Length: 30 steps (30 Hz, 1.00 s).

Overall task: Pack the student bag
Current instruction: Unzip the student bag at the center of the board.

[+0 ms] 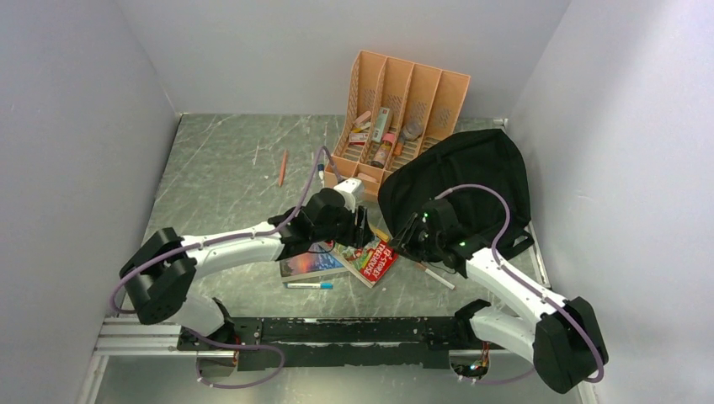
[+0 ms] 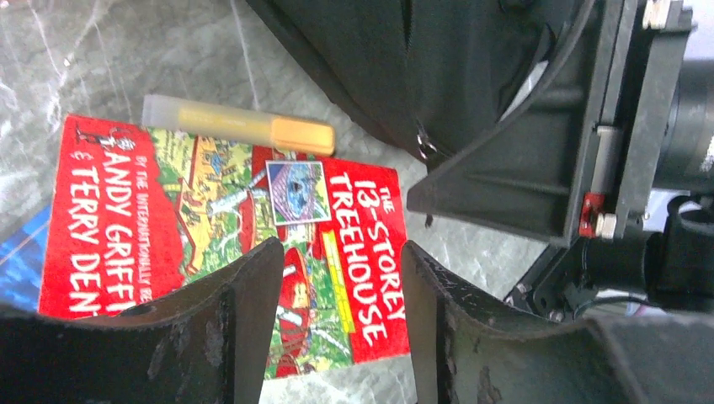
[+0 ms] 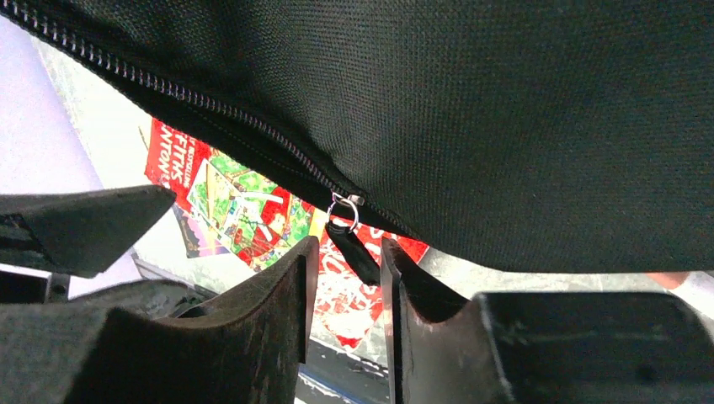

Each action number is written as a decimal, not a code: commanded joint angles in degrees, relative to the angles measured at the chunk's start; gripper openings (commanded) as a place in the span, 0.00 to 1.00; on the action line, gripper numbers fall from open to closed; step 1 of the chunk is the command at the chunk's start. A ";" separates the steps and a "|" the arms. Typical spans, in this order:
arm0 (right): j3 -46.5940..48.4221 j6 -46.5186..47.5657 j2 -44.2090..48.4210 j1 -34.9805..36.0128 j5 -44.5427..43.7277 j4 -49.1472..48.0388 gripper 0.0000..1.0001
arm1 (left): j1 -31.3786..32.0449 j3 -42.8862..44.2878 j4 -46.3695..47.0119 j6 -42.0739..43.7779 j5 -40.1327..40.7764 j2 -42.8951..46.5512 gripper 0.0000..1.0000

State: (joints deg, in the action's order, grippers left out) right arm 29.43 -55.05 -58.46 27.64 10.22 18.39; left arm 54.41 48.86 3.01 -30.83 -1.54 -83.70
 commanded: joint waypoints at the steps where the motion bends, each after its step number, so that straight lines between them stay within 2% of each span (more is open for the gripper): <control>1: -0.82 -0.15 -1.18 0.77 -1.40 -3.16 0.36 | -1.39 4.78 1.29 0.66 0.51 -3.05 0.57; 5: -1.07 -0.17 -1.48 0.77 -1.45 -4.40 0.32 | -1.53 11.39 -2.05 2.88 1.42 -6.51 0.56; 7: -1.62 -0.24 -1.36 0.79 -1.52 -5.09 0.26 | -1.57 13.62 -2.90 3.58 1.45 -7.70 0.56; 10: -2.69 -0.01 -1.01 0.80 -1.31 -5.96 0.14 | -1.64 15.98 -4.47 3.93 3.74 -9.11 0.63; 15: -3.78 0.10 0.21 0.80 -1.27 -6.82 0.01 | -1.59 16.91 -1.65 2.95 2.24 -10.41 0.72; 18: -4.28 0.36 0.29 0.76 -1.07 -7.41 0.00 | -1.58 18.17 -1.08 2.57 2.17 -12.70 0.77; 23: -4.47 0.75 -0.54 0.80 -0.10 -8.70 0.00 | -1.47 21.01 0.13 2.18 0.93 -17.53 0.79; 25: -4.35 1.01 -0.76 0.76 -0.04 -8.80 0.00 | -1.50 22.05 0.90 2.18 0.34 -18.86 0.83; 28: -4.29 1.24 -0.74 0.77 -0.21 -8.81 0.00 | -1.45 23.80 1.00 2.31 0.26 -21.15 0.79; 29: -4.36 1.28 -0.70 0.75 -0.24 -8.81 0.00 | -1.44 24.61 0.53 2.44 0.60 -21.95 0.75; 30: -4.38 1.26 -0.57 0.75 -0.33 -8.81 0.00 | -1.48 25.41 -0.27 2.63 1.11 -22.66 0.65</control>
State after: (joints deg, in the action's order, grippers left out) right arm 25.61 -54.59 -59.05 28.03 9.87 10.81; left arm 53.04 70.15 1.41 -28.69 -0.23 -104.40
